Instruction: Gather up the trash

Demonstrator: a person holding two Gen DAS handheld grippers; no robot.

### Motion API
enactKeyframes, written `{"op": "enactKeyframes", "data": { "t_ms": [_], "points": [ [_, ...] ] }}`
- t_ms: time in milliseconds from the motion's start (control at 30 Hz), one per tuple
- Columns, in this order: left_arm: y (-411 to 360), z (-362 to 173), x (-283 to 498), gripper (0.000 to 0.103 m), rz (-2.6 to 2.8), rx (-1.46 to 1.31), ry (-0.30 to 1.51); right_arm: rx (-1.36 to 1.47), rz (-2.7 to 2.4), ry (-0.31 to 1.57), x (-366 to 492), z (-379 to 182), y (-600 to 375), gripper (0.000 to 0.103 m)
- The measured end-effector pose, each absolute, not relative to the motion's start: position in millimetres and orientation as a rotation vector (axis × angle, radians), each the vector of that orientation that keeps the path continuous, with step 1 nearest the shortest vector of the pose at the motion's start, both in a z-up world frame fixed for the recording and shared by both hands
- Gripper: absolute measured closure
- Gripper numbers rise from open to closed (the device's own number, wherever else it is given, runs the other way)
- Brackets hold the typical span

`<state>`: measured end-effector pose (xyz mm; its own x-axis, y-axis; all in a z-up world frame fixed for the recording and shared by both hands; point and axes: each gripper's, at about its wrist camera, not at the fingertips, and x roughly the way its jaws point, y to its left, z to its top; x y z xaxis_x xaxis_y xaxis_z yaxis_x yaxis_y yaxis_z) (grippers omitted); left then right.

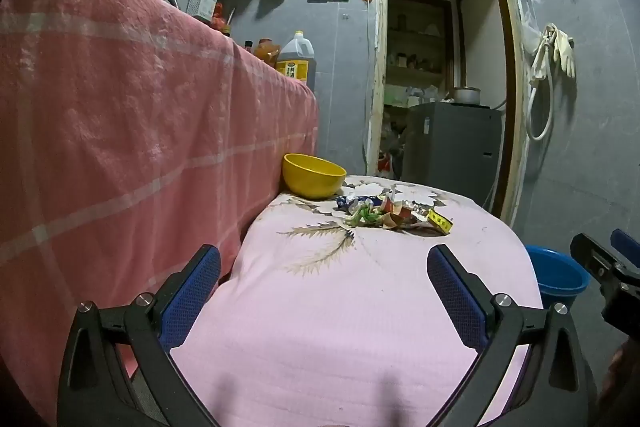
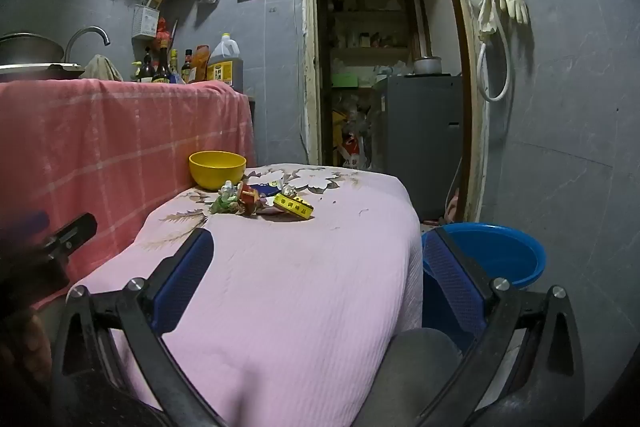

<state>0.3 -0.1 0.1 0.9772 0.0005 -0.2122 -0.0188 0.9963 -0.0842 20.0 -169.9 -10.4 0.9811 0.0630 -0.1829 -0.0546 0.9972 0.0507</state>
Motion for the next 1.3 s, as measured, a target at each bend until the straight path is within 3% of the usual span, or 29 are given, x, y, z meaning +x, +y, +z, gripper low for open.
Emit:
{"op": "enactKeyframes", "data": {
  "t_ms": [1300],
  "points": [
    [-1.3,-6.9,5.1,0.002,0.009,-0.079,0.220,0.063,0.068,0.198,20.2,-15.1,-168.0,0.000]
  ]
}}
